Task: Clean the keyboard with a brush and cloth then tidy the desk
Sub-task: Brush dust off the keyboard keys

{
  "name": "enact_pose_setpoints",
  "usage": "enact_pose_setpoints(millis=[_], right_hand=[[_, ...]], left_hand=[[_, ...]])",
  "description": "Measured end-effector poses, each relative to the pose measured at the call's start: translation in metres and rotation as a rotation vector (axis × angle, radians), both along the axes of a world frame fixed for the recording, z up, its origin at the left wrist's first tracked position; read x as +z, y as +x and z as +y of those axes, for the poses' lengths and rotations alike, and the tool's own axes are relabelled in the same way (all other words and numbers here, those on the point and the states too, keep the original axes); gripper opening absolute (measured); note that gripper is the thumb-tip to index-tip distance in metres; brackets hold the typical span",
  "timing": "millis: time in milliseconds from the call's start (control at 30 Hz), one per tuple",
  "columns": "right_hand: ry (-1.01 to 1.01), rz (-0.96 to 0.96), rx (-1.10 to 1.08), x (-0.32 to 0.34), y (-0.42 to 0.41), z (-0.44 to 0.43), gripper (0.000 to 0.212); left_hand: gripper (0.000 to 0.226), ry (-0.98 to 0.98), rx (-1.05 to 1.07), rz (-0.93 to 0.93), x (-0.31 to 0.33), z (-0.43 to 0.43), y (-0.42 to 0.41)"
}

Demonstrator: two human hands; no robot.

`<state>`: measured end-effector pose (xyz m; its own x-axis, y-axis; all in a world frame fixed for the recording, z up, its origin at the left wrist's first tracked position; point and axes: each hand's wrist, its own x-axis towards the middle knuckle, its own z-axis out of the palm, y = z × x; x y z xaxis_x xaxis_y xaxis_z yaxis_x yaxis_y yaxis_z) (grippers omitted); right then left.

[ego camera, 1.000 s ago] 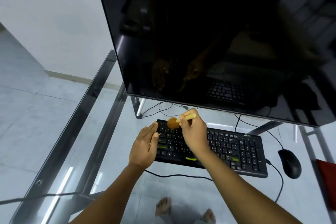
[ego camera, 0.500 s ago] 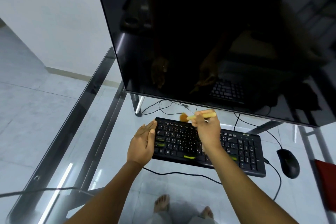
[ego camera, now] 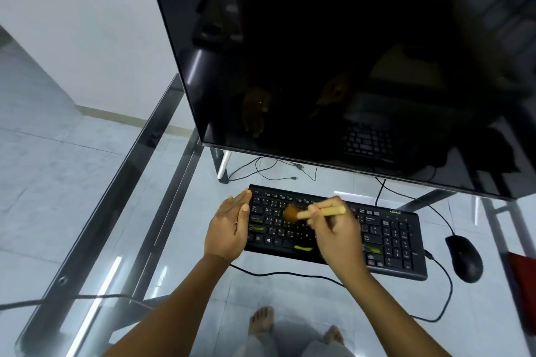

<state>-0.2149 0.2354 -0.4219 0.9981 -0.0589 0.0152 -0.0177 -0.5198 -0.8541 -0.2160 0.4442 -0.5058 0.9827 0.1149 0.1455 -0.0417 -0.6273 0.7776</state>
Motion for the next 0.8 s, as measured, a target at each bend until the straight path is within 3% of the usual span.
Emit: enact_pose_setpoints(millis=[67,133,167,233,333,400,467,567,600,633,733,800], right_hand=[[0.03,0.263,0.204,-0.001,-0.008,0.007,0.012],[-0.056,0.237,0.229,-0.004,-0.008,0.006,0.012],[-0.077,0.135,0.147,-0.002,-0.005,0.005,0.012],[-0.011,0.024,0.043,0.006,-0.001,0.011,0.012],[0.036,0.273,0.277,0.009,-0.002,0.031,0.011],[-0.105,0.234,0.275,0.005,0.001,0.031,0.015],[-0.107,0.087,0.135,0.005,0.006,0.027,0.019],[-0.013,0.286,0.294,0.01,0.009,0.032,0.014],[-0.077,0.34,0.358,0.009,0.01,0.031,0.012],[-0.109,0.335,0.343,0.008,0.013,0.027,0.013],[-0.013,0.175,-0.014,0.007,0.03,0.006,0.015],[0.043,0.27,0.03,0.012,0.037,0.003,0.015]], left_hand=[[0.05,0.008,0.008,0.008,0.0,0.0,0.0],[0.05,0.004,0.009,0.008,-0.001,0.001,-0.001],[0.05,-0.004,0.005,0.005,-0.001,0.001,-0.001],[0.05,-0.012,-0.001,-0.005,0.001,0.0,0.0],[0.051,0.002,0.014,-0.016,0.002,0.001,-0.001],[0.051,0.0,0.019,-0.019,0.002,0.001,-0.002],[0.05,0.001,0.006,-0.023,0.001,0.0,-0.001],[0.05,0.012,0.013,-0.012,0.001,0.001,-0.001],[0.051,0.011,0.017,-0.011,0.0,0.002,-0.001],[0.051,0.003,0.018,-0.013,0.0,0.002,-0.002],[0.051,-0.015,0.012,-0.007,-0.001,0.0,-0.001],[0.05,-0.028,0.026,0.011,-0.002,0.001,-0.001]])
